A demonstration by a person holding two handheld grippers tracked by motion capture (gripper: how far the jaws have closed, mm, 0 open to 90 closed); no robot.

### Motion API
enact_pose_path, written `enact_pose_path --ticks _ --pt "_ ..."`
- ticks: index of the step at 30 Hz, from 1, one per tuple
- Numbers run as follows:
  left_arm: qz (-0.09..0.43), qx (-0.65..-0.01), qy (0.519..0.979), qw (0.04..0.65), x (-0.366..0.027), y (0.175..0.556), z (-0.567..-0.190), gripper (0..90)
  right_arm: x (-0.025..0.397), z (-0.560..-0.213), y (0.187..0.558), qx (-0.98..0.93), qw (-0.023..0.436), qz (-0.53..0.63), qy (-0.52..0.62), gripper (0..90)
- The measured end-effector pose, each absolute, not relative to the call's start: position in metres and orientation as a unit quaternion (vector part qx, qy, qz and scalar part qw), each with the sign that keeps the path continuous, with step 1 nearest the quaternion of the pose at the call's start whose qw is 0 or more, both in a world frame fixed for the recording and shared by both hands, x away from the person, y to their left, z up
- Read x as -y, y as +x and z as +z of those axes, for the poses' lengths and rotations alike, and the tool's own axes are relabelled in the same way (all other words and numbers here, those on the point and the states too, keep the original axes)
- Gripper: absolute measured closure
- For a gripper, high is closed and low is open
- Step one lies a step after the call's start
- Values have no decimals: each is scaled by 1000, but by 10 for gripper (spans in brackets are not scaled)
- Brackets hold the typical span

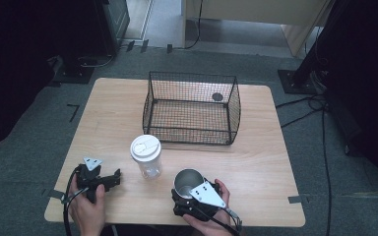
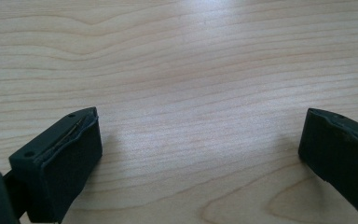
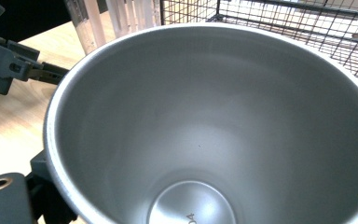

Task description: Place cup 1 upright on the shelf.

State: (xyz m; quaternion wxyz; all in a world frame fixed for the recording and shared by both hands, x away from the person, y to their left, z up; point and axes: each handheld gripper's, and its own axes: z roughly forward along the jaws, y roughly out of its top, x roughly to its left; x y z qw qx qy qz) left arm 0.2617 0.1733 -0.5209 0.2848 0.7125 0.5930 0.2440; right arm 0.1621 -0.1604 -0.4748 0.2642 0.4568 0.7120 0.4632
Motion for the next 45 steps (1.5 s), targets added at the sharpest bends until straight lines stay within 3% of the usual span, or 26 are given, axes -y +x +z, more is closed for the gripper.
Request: enact_pose_path --ticks 30,41,45 --pt "244 -592 714 284 -174 262 -521 0 174 -432 177 -681 305 490 450 74" --pt "244 -592 714 284 -174 262 -521 0 173 -426 181 -634 392 534 399 73" --pt "244 -592 714 284 -174 262 -521 0 172 -424 183 -616 392 553 401 73"
